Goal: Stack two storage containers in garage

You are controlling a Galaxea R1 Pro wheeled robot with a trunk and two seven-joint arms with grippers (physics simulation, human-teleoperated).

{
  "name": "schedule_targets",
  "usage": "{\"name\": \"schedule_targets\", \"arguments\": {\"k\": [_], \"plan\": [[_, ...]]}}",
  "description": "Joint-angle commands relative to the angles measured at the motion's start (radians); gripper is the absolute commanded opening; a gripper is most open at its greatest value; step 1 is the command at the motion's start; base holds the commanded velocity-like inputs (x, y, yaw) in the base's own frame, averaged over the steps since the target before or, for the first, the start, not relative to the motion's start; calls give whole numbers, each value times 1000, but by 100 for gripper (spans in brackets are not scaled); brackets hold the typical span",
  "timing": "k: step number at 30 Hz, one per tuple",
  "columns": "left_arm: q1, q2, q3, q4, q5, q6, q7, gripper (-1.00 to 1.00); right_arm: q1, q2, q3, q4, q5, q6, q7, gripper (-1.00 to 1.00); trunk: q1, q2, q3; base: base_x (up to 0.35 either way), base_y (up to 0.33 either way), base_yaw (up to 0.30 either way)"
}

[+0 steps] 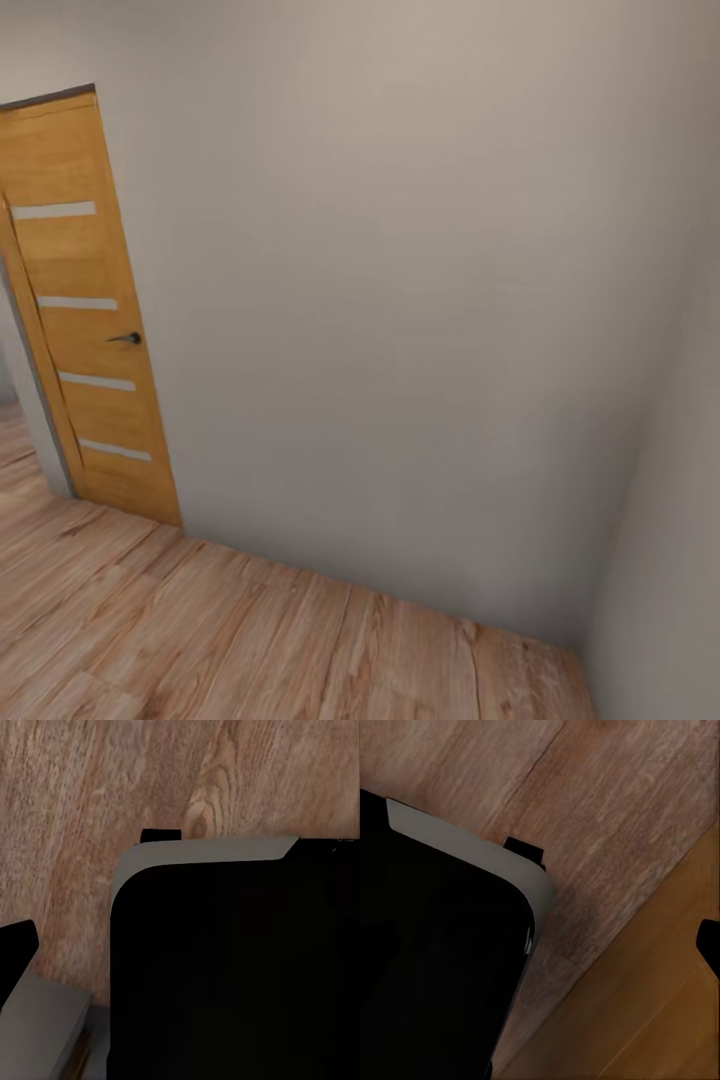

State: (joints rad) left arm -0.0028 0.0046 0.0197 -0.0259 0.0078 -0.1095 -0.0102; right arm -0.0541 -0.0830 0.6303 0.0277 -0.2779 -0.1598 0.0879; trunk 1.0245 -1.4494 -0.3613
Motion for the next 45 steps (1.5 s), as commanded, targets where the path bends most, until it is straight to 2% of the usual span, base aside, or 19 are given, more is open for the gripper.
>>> {"name": "schedule_targets", "arguments": {"k": [1,23,30,45], "plan": [[0,0,2,0,1,-2,-1,100,-1,0,6,3,-11,-6,6,100,1,-1,-1,241,0,267],[0,0,2,0,1,-2,-1,100,-1,0,6,3,-12,-7,6,100,1,-1,-1,26,0,271],[0,0,2,0,1,-3,-1,100,-1,-1,6,3,-12,-7,6,100,1,-1,-1,168,0,9],[0,-1,2,1,1,-2,-2,100,-1,-1,6,3,-12,-7,7,100,1,-1,-1,33,0,0]]}}
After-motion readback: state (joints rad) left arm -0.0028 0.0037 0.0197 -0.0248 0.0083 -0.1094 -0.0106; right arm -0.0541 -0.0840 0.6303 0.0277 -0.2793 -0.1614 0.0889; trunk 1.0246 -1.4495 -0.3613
